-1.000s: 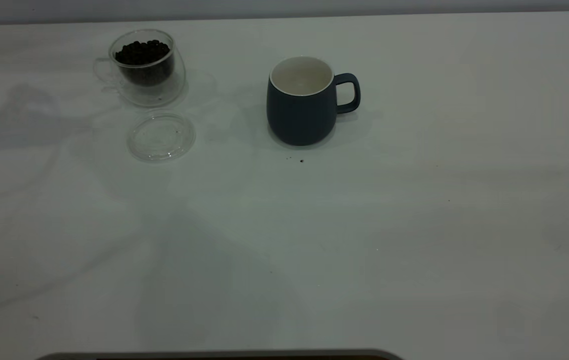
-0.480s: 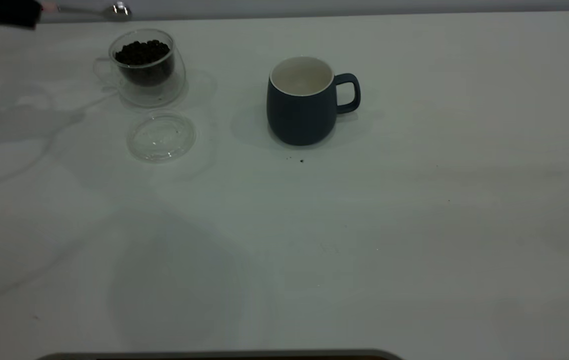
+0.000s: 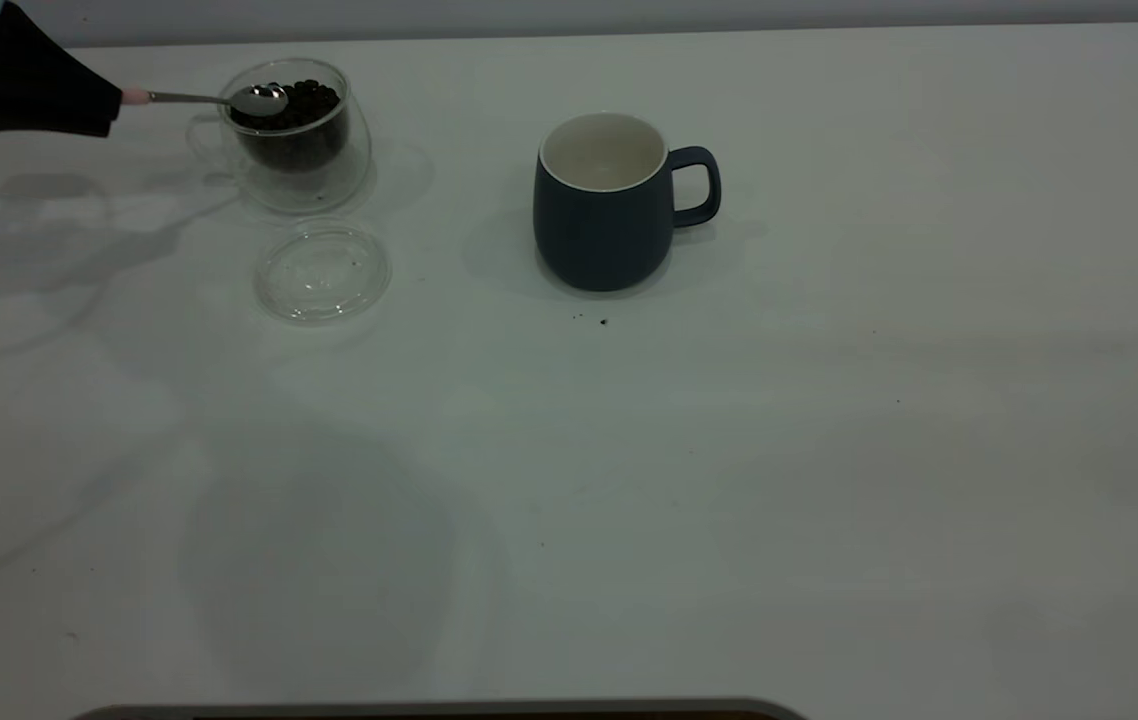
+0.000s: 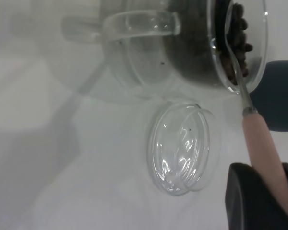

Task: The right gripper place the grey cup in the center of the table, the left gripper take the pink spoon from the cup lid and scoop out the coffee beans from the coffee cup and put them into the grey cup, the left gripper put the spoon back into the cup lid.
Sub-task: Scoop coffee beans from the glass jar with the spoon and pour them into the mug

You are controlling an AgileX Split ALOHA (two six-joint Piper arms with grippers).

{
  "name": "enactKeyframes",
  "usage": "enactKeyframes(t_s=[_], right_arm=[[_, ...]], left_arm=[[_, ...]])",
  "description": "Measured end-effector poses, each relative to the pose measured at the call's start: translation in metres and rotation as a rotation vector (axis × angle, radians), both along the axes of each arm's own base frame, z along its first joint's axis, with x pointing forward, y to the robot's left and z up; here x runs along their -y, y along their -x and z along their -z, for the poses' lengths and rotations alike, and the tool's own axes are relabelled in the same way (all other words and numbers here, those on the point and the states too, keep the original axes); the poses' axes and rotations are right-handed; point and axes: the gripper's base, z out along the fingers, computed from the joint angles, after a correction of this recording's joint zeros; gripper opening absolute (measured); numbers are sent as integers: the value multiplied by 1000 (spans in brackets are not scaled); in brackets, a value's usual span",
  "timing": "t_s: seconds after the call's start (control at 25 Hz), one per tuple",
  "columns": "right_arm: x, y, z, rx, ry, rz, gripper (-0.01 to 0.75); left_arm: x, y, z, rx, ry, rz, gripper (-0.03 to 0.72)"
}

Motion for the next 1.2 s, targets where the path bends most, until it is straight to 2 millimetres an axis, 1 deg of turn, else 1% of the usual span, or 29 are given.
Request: enactKeyframes(t_s=[0.08, 0.44, 0.6, 1.08, 1.2], right_arm=[[0, 0, 0, 0, 0, 0, 482], [0, 0, 0, 0, 0, 0, 482], [0, 0, 0, 0, 0, 0, 482], [0, 0, 0, 0, 0, 0, 482], [0, 0, 0, 0, 0, 0, 482]], left_arm=[[2, 0, 3, -6, 5, 1, 123], [18, -4, 4, -6, 13, 16, 123], [22, -3, 15, -57, 37, -3, 123], [24, -6, 14, -60, 97, -54, 123], [21, -6, 14, -61, 99, -60, 123]])
